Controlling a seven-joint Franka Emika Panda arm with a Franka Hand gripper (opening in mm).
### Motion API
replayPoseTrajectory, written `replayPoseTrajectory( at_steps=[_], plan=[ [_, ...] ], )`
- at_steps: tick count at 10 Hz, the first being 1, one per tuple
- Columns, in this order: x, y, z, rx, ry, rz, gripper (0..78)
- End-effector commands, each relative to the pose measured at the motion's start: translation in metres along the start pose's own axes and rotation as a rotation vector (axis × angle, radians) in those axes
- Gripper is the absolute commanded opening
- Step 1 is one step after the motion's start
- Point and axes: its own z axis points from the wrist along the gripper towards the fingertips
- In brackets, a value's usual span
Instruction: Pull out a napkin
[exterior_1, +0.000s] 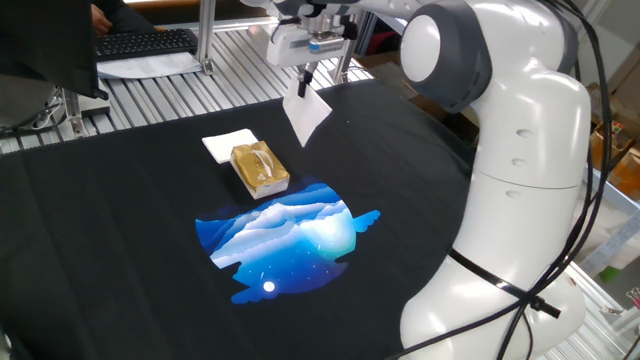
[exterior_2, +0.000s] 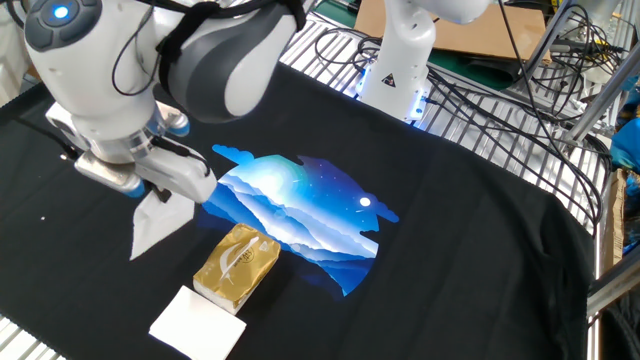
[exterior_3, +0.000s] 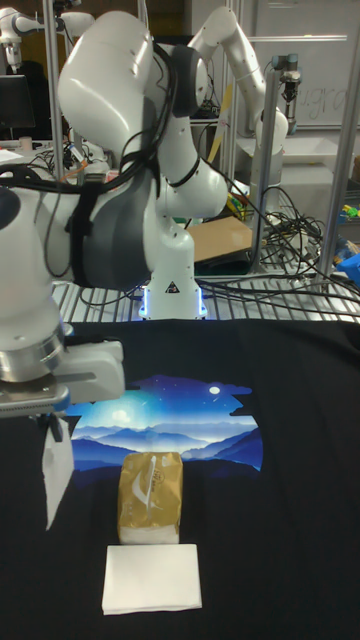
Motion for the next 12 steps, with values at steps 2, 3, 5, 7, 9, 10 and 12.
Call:
replayPoseTrajectory(
  at_steps=[2, 3, 5, 7, 9, 10, 12],
  plan=[
    [0.0207, -0.0283, 0.0128, 0.001, -0.019, -0.035, 1.1],
    [0.0207, -0.0283, 0.0128, 0.001, -0.019, -0.035, 1.1],
    [0.0230, -0.0309, 0.0145, 0.001, -0.032, -0.041, 1.1],
    [0.0230, -0.0309, 0.0145, 0.006, -0.041, -0.041, 1.1],
    [0.0230, -0.0309, 0.0145, 0.007, -0.049, -0.036, 1.1],
    [0.0230, -0.0309, 0.0145, 0.006, -0.049, -0.037, 1.1],
    [0.0230, -0.0309, 0.0145, 0.004, -0.058, -0.030, 1.1]
  ],
)
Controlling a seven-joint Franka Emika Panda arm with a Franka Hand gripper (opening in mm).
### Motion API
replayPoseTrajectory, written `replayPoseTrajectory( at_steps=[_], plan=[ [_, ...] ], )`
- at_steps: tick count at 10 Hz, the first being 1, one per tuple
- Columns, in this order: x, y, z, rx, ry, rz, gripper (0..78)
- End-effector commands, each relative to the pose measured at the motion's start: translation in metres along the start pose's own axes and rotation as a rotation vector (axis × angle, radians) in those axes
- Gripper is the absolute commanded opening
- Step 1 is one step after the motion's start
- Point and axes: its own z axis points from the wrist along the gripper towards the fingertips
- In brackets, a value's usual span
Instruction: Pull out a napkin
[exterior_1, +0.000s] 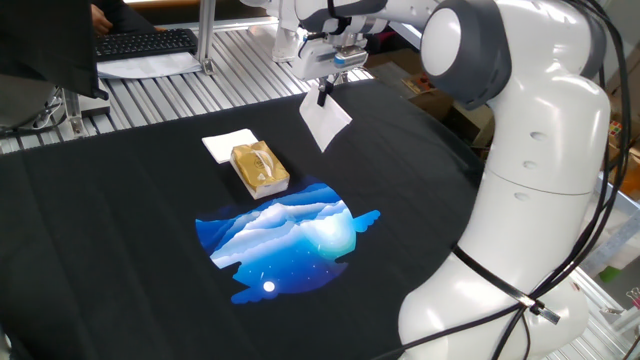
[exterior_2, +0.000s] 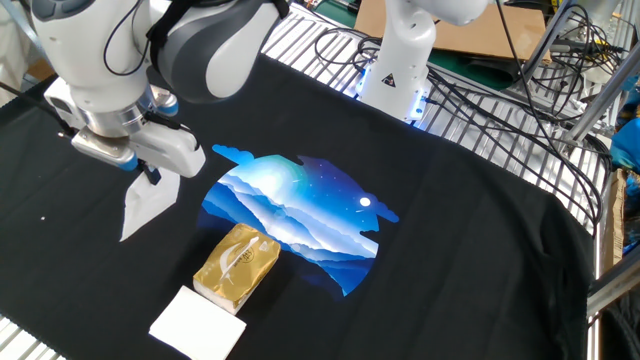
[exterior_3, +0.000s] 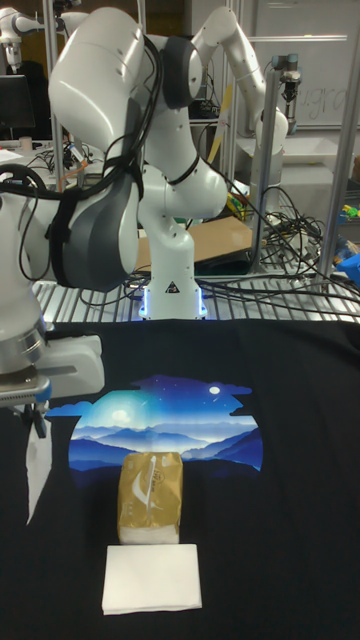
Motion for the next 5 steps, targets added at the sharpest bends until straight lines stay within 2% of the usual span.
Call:
replayPoseTrajectory(
  at_steps=[1, 2, 3, 5],
  plan=[
    [-0.0004, -0.0006, -0.0018, 0.001, -0.031, 0.013, 1.1],
    [-0.0004, -0.0006, -0.0018, 0.002, -0.036, 0.014, 1.1],
    [-0.0003, -0.0007, -0.0018, 0.005, -0.067, 0.026, 1.1],
    [-0.0003, -0.0007, -0.0017, 0.007, -0.074, 0.030, 1.1]
  ],
)
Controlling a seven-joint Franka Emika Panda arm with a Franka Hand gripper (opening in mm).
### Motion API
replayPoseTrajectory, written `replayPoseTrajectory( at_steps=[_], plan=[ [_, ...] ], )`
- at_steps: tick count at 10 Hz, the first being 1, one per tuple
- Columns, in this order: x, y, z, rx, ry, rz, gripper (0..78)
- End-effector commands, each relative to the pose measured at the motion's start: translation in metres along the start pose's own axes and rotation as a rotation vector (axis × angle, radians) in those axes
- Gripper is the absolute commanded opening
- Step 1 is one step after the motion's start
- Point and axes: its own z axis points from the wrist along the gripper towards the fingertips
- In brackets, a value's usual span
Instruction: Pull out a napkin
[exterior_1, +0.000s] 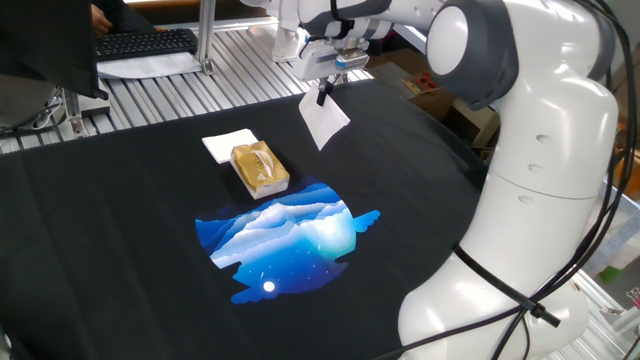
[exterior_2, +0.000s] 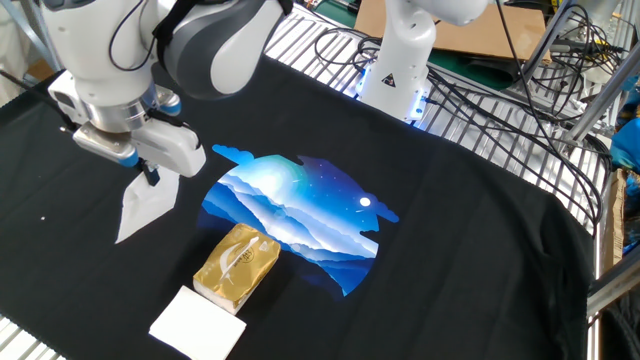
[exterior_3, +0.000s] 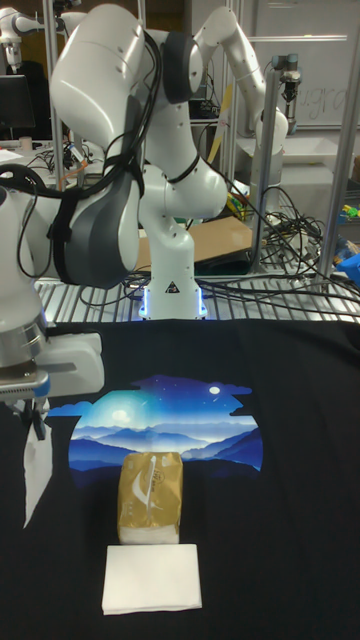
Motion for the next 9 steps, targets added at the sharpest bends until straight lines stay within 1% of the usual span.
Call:
replayPoseTrajectory(
  at_steps=[1, 2, 3, 4, 5, 9],
  plan=[
    [-0.0003, -0.0009, -0.0019, 0.006, -0.033, 0.016, 1.1],
    [-0.0002, -0.0010, -0.0018, 0.006, -0.050, 0.025, 1.1],
    [-0.0001, -0.0011, -0.0018, 0.004, -0.058, 0.031, 1.1],
    [0.0000, -0.0012, -0.0017, 0.006, -0.079, 0.038, 1.1],
    [0.0000, -0.0013, -0.0017, 0.007, -0.086, 0.043, 1.1],
    [0.0001, -0.0015, -0.0016, 0.011, -0.087, 0.042, 1.1]
  ],
)
